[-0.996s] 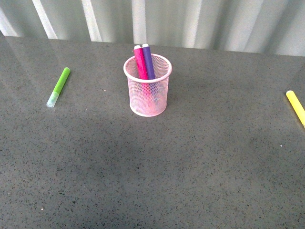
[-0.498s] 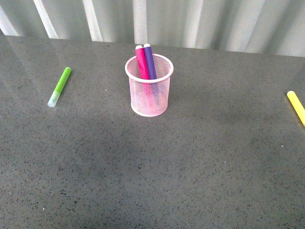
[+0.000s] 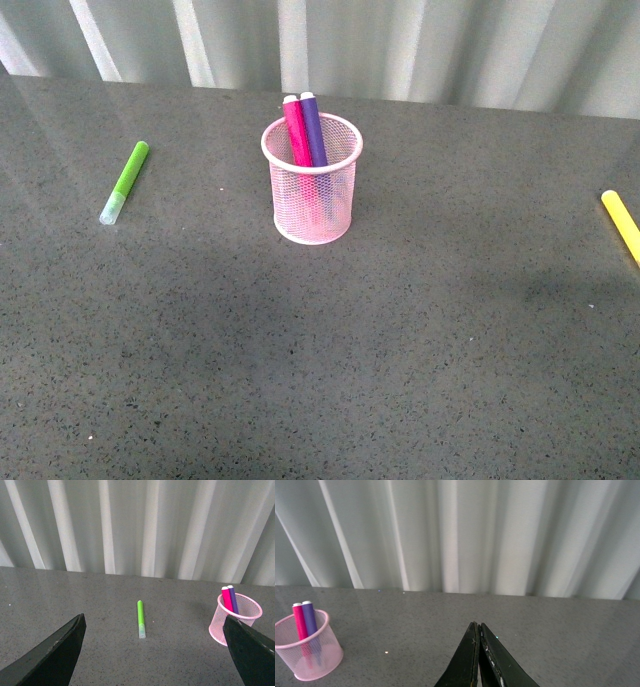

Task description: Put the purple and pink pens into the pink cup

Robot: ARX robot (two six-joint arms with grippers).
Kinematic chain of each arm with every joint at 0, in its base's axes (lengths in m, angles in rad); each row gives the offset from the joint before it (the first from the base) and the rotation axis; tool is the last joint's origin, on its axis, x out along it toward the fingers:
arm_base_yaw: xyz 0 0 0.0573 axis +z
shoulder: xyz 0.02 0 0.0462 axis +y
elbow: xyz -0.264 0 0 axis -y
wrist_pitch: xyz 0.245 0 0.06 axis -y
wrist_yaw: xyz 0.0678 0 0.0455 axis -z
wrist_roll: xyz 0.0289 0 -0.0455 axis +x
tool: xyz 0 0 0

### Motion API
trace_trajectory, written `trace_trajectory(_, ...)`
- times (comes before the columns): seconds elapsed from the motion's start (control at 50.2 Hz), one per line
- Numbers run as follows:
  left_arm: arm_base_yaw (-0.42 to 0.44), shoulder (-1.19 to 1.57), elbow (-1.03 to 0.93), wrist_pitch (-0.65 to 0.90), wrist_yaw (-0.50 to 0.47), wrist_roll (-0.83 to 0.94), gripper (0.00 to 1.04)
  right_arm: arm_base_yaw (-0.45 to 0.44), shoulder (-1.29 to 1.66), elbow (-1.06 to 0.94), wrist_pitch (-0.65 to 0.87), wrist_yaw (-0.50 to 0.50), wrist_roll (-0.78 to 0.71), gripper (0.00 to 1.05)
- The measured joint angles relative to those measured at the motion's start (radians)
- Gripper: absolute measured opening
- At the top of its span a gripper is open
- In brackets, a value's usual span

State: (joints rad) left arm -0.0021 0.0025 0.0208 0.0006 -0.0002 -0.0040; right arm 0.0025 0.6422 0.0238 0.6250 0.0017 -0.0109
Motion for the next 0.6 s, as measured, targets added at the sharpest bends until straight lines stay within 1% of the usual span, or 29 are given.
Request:
trace_trajectory(0.199,0.000,0.000,0.000,0.000,0.000,0.000,0.98,0.000,-0.146,-0.002,-0.132,0.000,0.000,0.03)
trace_trajectory(0.597,0.000,0.000,0.000,0.000,0.000,0.000,0.98,0.000,-0.323,-0.002,-0.303,0.000,0.001,0.03)
